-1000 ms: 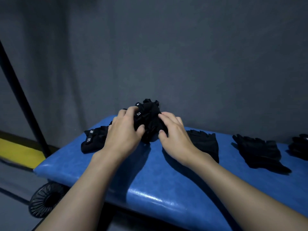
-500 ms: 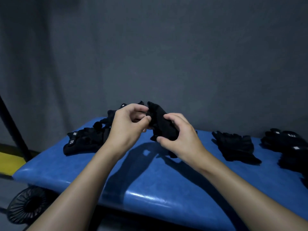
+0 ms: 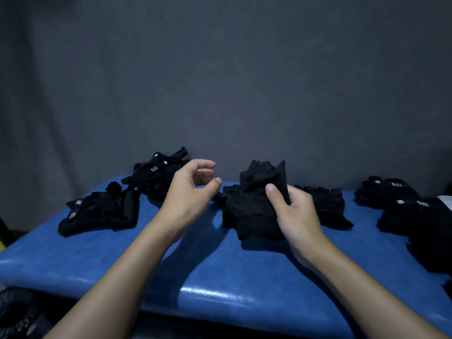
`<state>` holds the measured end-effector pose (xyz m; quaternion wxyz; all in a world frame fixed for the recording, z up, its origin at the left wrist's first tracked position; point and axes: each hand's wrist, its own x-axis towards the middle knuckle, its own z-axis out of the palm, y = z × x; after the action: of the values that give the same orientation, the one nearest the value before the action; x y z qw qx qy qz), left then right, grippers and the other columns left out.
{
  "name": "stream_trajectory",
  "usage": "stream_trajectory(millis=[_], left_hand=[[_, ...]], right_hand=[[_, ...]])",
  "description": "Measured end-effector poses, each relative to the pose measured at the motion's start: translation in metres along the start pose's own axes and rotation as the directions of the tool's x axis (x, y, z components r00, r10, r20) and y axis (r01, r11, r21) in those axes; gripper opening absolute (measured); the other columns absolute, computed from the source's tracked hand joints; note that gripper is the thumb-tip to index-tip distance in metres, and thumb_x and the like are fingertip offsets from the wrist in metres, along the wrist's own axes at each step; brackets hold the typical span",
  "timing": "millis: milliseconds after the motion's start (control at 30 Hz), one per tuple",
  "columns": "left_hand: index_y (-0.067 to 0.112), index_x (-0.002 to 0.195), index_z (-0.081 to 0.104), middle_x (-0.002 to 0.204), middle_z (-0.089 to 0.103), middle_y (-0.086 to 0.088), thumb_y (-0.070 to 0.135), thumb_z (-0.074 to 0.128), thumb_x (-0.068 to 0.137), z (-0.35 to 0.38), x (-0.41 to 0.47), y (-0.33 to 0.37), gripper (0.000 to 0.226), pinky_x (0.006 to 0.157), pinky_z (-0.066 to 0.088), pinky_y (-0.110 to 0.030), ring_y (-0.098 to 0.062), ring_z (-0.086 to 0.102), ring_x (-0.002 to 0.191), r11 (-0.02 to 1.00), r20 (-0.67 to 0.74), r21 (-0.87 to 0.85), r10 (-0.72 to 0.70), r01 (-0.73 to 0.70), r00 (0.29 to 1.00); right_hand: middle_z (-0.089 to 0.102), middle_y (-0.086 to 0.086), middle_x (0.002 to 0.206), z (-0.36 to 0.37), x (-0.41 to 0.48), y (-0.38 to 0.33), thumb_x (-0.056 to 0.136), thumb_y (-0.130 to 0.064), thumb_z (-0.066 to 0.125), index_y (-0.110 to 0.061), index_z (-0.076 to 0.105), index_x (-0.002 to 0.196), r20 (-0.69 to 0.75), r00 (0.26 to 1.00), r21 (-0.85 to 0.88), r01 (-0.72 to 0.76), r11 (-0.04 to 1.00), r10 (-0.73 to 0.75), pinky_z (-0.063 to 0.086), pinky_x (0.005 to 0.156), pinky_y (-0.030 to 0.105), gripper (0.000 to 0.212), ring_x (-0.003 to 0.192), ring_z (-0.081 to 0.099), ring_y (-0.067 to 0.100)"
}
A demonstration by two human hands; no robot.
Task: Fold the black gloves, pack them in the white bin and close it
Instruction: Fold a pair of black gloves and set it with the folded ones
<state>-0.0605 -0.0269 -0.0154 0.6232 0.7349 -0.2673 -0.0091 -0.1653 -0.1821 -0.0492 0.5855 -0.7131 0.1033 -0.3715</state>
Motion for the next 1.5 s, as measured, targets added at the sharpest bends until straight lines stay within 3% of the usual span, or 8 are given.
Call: stream_trajectory(millis=[267, 533, 700, 833, 1067, 1267, 1400, 1500], left_hand=[[0.035, 0.12, 0.056, 0.106, 0.074, -0.008, 0.04, 0.072, 0.087, 0.019, -0.004, -0.01, 0.037, 0.097, 0.052, -0.035, -0.012, 0.07, 0.092, 0.984, 0.19, 0.0, -0.176, 0.179, 0.966], [0.014, 0.118, 0.058, 0.083, 0.074, -0.005, -0.001, 0.069, 0.087, 0.031, -0.003, -0.007, 0.036, 0.079, 0.055, -0.032, -0.017, 0.068, 0.076, 0.943, 0.083, -0.307, -0.108, 0.129, 0.991], [0.014, 0.101, 0.065, 0.075, 0.069, -0.001, 0.005, 0.069, 0.09, 0.033, -0.006, -0.014, 0.014, 0.059, 0.048, -0.014, -0.012, 0.062, 0.07, 0.995, 0.088, -0.048, -0.088, 0.092, 0.992], [0.022, 0.093, 0.068, 0.083, 0.068, 0.007, 0.013, 0.07, 0.089, 0.033, -0.01, -0.023, 0.01, 0.065, 0.044, -0.01, -0.008, 0.06, 0.073, 0.969, 0.222, 0.233, 0.033, -0.086, 0.975], [0.032, 0.095, 0.072, 0.095, 0.06, 0.013, 0.026, 0.074, 0.086, 0.035, -0.02, -0.022, 0.011, 0.087, 0.045, -0.019, -0.003, 0.059, 0.095, 0.905, 0.362, 0.374, 0.06, -0.204, 0.93], [0.026, 0.091, 0.076, 0.103, 0.068, 0.011, 0.017, 0.076, 0.085, 0.047, -0.023, -0.015, 0.011, 0.093, 0.049, -0.02, -0.002, 0.065, 0.097, 0.956, 0.379, 0.22, 0.098, -0.192, 0.92], [0.028, 0.099, 0.074, 0.099, 0.07, 0.01, 0.016, 0.074, 0.086, 0.056, -0.034, -0.017, 0.018, 0.086, 0.051, -0.019, -0.001, 0.065, 0.094, 0.948, 0.543, 0.231, 0.063, -0.221, 0.837], [0.031, 0.103, 0.073, 0.106, 0.066, 0.017, 0.017, 0.071, 0.088, 0.061, -0.038, -0.019, 0.02, 0.084, 0.044, -0.012, 0.004, 0.06, 0.1, 0.914, 0.525, 0.266, 0.129, -0.306, 0.841]], right_hand=[[0.073, 0.005, 0.107, -0.012, 0.0, -0.001, 0.099, -0.004, 0.051, -0.009, 0.065, 0.112, 0.07, 0.997, 0.121, -0.026, 0.992, 0.018, 0.056, 0.091, 0.035, 0.02, 0.103, 0.069, 0.019], [0.074, 0.011, 0.102, -0.018, -0.006, -0.006, 0.096, 0.0, 0.055, -0.008, 0.062, 0.113, 0.074, 0.992, 0.211, -0.12, 0.97, 0.106, 0.059, 0.085, 0.038, 0.02, 0.097, 0.072, 0.026], [0.071, 0.008, 0.112, -0.028, -0.007, -0.006, 0.094, -0.014, 0.064, -0.019, 0.035, 0.144, 0.105, 0.929, 0.022, -0.36, 0.933, 0.356, 0.058, 0.086, 0.035, 0.059, 0.094, 0.072, 0.019], [0.066, 0.013, 0.104, -0.04, -0.009, -0.003, 0.091, -0.026, 0.067, -0.032, 0.018, 0.152, 0.067, 0.942, -0.317, -0.293, 0.902, 0.33, 0.05, 0.077, 0.022, 0.079, 0.094, 0.066, 0.016], [0.058, 0.015, 0.076, -0.056, -0.022, -0.014, 0.084, -0.025, 0.075, -0.038, 0.022, 0.148, 0.237, 0.906, -0.368, -0.25, 0.896, 0.35, 0.051, 0.078, 0.029, 0.085, 0.068, 0.059, 0.015], [0.048, 0.01, 0.073, -0.07, -0.028, -0.021, 0.089, -0.002, 0.066, -0.02, 0.043, 0.13, 0.102, 0.902, -0.123, -0.407, 0.905, 0.419, 0.058, 0.057, 0.038, 0.051, 0.066, 0.063, 0.019], [0.049, 0.001, 0.062, -0.093, -0.036, -0.026, 0.09, -0.014, 0.069, -0.017, 0.057, 0.118, 0.175, 0.84, -0.364, -0.429, 0.827, 0.513, 0.055, 0.055, 0.029, 0.031, 0.051, 0.059, 0.011], [0.058, -0.006, 0.085, -0.104, -0.038, -0.023, 0.088, -0.041, 0.067, -0.029, 0.059, 0.117, 0.114, 0.929, -0.768, -0.142, 0.625, 0.351, 0.049, 0.069, 0.026, 0.032, 0.075, 0.061, 0.01]])
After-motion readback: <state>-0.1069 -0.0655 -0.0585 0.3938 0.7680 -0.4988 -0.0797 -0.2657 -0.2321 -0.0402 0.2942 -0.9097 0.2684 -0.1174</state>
